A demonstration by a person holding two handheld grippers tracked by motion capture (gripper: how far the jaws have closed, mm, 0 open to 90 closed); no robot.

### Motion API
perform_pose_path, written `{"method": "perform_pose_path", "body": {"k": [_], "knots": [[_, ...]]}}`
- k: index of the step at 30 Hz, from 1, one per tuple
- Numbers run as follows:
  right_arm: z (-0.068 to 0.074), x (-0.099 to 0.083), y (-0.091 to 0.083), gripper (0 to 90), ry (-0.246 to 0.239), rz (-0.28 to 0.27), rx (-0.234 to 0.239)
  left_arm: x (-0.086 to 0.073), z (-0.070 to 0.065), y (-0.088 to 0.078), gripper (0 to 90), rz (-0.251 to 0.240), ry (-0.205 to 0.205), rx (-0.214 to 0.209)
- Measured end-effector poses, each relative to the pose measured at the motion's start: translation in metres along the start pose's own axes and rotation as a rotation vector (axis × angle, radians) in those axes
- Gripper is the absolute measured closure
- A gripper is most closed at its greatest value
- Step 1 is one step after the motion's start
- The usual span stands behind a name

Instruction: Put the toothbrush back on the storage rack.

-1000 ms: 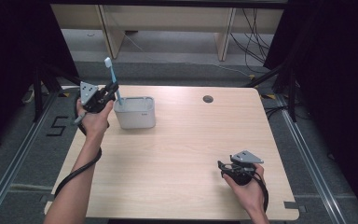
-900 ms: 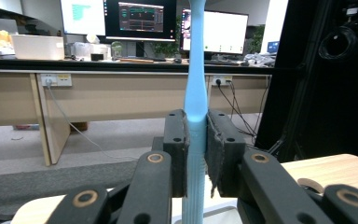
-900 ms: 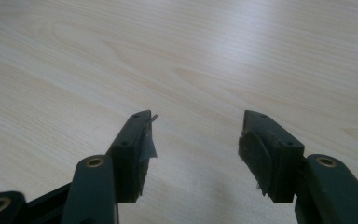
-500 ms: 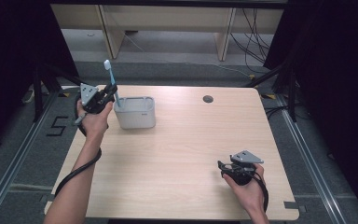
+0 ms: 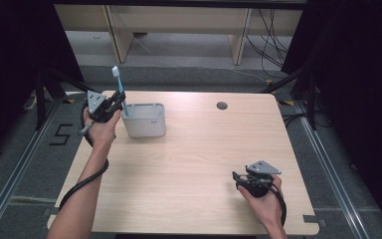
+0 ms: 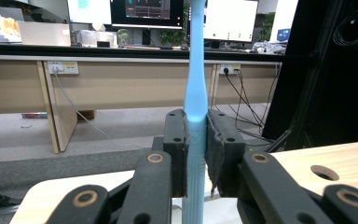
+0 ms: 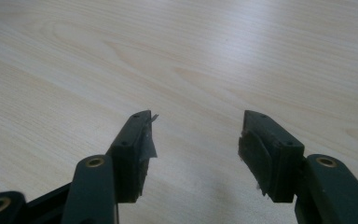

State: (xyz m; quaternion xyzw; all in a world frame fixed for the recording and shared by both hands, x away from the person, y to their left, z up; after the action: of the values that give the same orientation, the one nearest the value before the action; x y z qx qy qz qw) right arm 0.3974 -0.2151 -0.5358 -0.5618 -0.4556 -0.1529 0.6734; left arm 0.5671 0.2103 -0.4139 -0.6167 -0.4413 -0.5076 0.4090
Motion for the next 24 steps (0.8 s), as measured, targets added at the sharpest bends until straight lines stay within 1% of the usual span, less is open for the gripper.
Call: {"method": "perform_pose_path", "body": {"k": [1,2,5,6,7,10,11,14,15,24], "knots": [[0.0,0.0,0.0,44.3,-0.003,0.0,0.0,0.0,0.0,0.0,78.5,0.001,0.0,0.002],[0.001,0.0,0.001,44.3,0.002,0.004,0.018,-0.001,0.001,0.0,78.4,0.003,-0.001,0.002],[0.001,0.0,0.003,44.3,-0.003,-0.014,0.022,-0.002,0.001,0.0,78.5,0.006,0.001,0.002],[-0.001,0.0,0.001,44.3,-0.019,-0.01,0.002,-0.002,0.001,0.0,78.4,0.008,0.002,0.001],[0.001,0.0,0.001,44.3,0.005,-0.002,0.006,-0.002,0.001,0.0,78.4,0.009,0.001,-0.001],[0.002,-0.001,0.001,44.3,0.014,0.001,0.008,-0.004,0.001,0.0,78.5,0.015,0.002,0.002],[-0.001,0.0,0.0,44.3,-0.02,0.001,-0.004,-0.005,0.001,0.0,78.5,0.017,0.004,0.002],[-0.002,0.0,0.001,44.3,-0.031,-0.003,-0.009,-0.007,0.001,-0.001,78.4,0.021,0.001,0.002],[-0.001,0.0,0.001,44.3,-0.026,-0.002,-0.001,-0.007,0.001,-0.001,78.4,0.022,0.002,0.001],[-0.001,0.0,0.002,44.3,-0.029,-0.003,-0.002,-0.013,0.001,-0.001,78.5,0.04,0.005,0.001]]}}
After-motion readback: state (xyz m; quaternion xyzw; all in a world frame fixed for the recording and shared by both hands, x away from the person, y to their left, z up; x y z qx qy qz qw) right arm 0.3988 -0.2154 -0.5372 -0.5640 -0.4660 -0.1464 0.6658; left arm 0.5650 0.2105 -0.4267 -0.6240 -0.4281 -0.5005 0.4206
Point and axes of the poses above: each handheld gripper's, and its own axes: y roughly forward along the jaws, x roughly out of its top, z roughly to its left, the point moved 7 cm from there along y, roughly forward along the jaws, and after that the axes turned 3 degrees about -y, right-handed, at the moved point
